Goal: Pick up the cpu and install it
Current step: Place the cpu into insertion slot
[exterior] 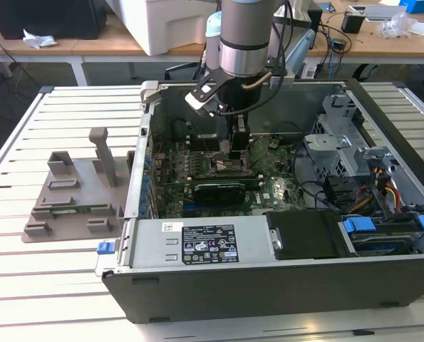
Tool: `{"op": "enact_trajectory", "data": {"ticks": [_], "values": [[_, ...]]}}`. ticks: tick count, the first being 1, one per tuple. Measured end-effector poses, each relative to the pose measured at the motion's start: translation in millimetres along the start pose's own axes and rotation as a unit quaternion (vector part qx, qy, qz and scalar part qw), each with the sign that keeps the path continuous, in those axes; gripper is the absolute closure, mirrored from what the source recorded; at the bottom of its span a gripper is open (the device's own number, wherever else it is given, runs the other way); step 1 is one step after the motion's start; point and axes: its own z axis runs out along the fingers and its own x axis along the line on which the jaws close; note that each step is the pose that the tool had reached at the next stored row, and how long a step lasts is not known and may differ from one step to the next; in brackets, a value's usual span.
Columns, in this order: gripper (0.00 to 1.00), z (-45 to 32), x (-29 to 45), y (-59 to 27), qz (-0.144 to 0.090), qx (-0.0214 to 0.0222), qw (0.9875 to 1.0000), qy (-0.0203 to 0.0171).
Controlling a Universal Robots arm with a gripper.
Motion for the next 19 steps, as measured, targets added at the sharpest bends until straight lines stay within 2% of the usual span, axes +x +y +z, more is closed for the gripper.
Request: {"op": "enact_trajectory", "data": {"ticks": [4, 9, 13, 16, 17, 19], "values": [[0.45, 15.9, 1.2, -2.5, 0.000, 0.0000, 1.0000, 0.0000], [0.45, 26.7, 2.0, -4.8, 0.002, 0.0001, 1.0000, 0.0003], [0.45, 28.5, 6.9, -5.1, 0.004, 0.0001, 1.0000, 0.0006], [0.45, 30.3, 7.3, -5.5, 0.012, 0.0002, 0.9999, 0.0011], [0.45, 31.8, 7.4, -5.7, 0.020, 0.0003, 0.9998, 0.0012], [0.45, 35.9, 7.4, -6.4, 0.021, 0.0003, 0.9998, 0.0012]]}}
